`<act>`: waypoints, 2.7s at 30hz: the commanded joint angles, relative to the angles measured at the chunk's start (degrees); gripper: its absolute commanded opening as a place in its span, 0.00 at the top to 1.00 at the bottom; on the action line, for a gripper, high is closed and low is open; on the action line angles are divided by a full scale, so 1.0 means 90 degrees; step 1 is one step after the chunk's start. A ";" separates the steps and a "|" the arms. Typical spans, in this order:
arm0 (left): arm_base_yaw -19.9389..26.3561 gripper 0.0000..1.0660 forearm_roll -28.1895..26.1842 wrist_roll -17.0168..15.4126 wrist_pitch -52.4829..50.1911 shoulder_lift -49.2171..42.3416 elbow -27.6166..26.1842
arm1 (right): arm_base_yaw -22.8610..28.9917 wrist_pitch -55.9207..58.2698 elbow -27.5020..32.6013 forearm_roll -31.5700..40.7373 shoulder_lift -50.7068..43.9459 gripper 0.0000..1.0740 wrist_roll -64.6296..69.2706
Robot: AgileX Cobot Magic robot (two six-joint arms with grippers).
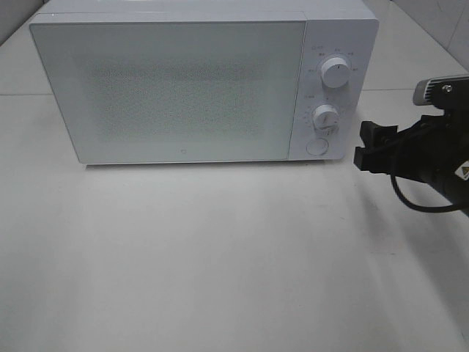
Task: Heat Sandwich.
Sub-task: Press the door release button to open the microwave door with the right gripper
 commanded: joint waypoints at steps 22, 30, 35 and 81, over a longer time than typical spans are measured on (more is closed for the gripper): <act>0.0025 0.03 -0.0057 -0.0025 -0.0102 -0.0127 -0.0006 | 0.2336 -0.1031 -0.0216 0.2438 0.1044 0.29 -0.0159; 0.0025 0.03 -0.0057 -0.0025 -0.0102 -0.0127 -0.0006 | 0.2336 -0.1012 -0.0216 0.2432 0.1044 0.29 -0.0064; 0.0025 0.03 -0.0057 -0.0025 -0.0102 -0.0127 -0.0006 | 0.2336 -0.1012 -0.0216 0.2432 0.1044 0.29 0.0675; 0.0025 0.03 -0.0057 -0.0025 -0.0102 -0.0127 -0.0006 | 0.2336 -0.0987 -0.0216 0.2406 0.1044 1.00 1.0275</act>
